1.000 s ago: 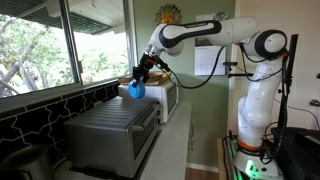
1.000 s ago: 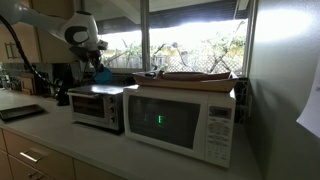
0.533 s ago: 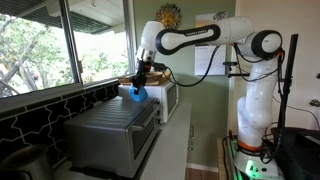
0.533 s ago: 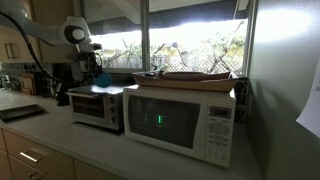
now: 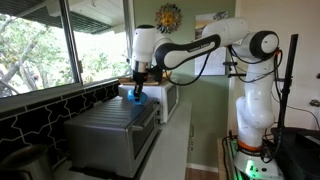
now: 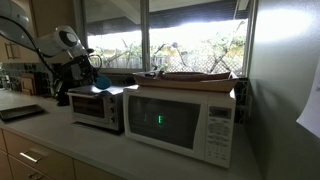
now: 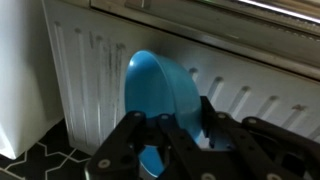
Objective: Put the bowl upright
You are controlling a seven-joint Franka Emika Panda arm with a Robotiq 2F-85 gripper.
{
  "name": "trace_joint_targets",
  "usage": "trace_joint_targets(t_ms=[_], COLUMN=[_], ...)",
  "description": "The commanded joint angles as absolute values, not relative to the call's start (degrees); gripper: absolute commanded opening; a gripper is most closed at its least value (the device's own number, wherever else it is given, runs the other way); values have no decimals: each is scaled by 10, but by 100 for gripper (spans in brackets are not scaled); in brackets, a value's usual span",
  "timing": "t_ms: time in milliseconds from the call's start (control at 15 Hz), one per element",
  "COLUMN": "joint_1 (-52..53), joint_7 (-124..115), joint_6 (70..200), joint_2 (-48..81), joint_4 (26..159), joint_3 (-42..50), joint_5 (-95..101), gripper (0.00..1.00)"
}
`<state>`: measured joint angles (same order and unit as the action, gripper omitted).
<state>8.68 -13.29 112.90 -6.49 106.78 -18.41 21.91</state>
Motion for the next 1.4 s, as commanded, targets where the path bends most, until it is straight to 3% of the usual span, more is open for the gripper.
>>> trace_joint_targets(t_ms=[0, 133, 200, 267, 800, 867, 1333], joint_1=[110, 120, 125, 128, 137, 120, 82], joint_7=[-123, -118, -114, -108, -96, -69, 16], joint_6=[1091, 1084, 1080, 1078, 1081, 1092, 1070], joint_2=[-40, -32, -29, -29, -27, -30, -57], joint_4=[1048, 1049, 1051, 1053, 1053, 1038, 951], joint_3=[-193, -196, -197, -195, -183, -162, -89], joint_5=[319, 374, 400, 427, 454, 427, 181], gripper=[10, 14, 36, 37, 96, 100, 100])
